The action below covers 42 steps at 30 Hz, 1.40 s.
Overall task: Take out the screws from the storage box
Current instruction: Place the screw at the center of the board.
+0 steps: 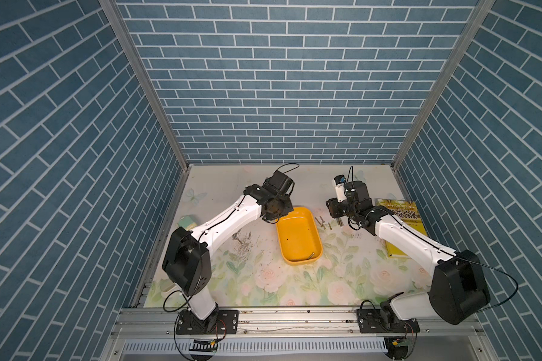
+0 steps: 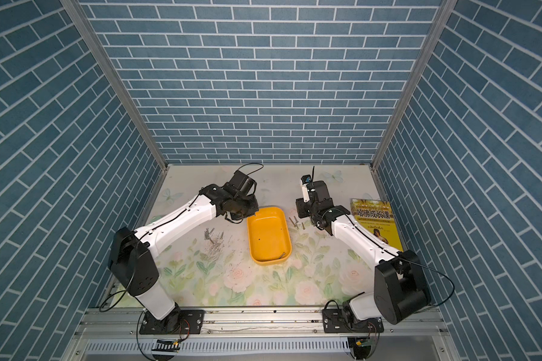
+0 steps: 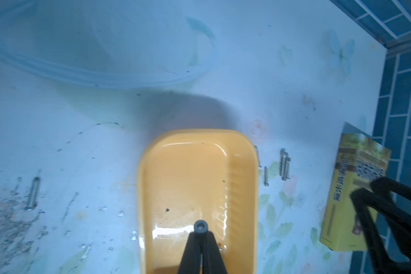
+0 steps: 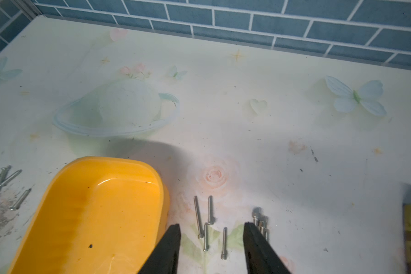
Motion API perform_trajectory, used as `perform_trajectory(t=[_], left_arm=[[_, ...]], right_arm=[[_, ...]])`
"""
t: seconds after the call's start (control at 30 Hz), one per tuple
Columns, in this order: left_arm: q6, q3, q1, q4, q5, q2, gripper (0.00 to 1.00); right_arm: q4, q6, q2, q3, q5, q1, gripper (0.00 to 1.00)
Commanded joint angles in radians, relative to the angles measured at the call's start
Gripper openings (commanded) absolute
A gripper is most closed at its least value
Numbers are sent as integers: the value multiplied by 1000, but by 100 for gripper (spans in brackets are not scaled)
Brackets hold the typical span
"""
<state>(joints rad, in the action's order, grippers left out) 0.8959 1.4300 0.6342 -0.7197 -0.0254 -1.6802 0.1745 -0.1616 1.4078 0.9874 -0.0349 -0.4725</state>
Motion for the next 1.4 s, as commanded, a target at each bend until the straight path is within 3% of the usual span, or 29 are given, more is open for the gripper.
perform_trajectory(t=[0.0, 0.1, 0.27, 0.47, 0.53, 0.77, 0.97, 1.03, 1.17, 1.3, 1.37], left_arm=[[-38, -123, -57, 8, 56, 43, 0], [-80, -212, -116, 52, 65, 63, 0], [-133, -293, -162, 106, 130, 49, 0], [-155, -330, -200, 160, 126, -42, 0], [-155, -329, -203, 173, 132, -78, 0], [-179, -310, -203, 218, 160, -131, 0], [-182, -325, -202, 220, 166, -163, 2], [-181, -331, -203, 223, 165, -167, 10], [-181, -326, -203, 229, 168, -135, 47], [-184, -311, -203, 246, 215, -45, 99], [-198, -311, -202, 273, 257, 20, 100]], right_arm=[[-37, -30, -41, -1, -92, 18, 53], [-97, -40, -75, -50, -219, 25, 55], [-324, -38, -200, -232, -293, 52, 60], [-287, -67, -181, -266, -463, 68, 63], [-273, -108, -167, -280, -533, 73, 70], [-402, -64, -236, -405, -508, 86, 91], [-437, -26, -253, -444, -514, 89, 93], [-450, -26, -256, -450, -504, 94, 94], [-499, -24, -272, -478, -475, 106, 100], [-554, -82, -288, -526, -671, 116, 100], [-676, -20, -292, -587, -682, 132, 100]])
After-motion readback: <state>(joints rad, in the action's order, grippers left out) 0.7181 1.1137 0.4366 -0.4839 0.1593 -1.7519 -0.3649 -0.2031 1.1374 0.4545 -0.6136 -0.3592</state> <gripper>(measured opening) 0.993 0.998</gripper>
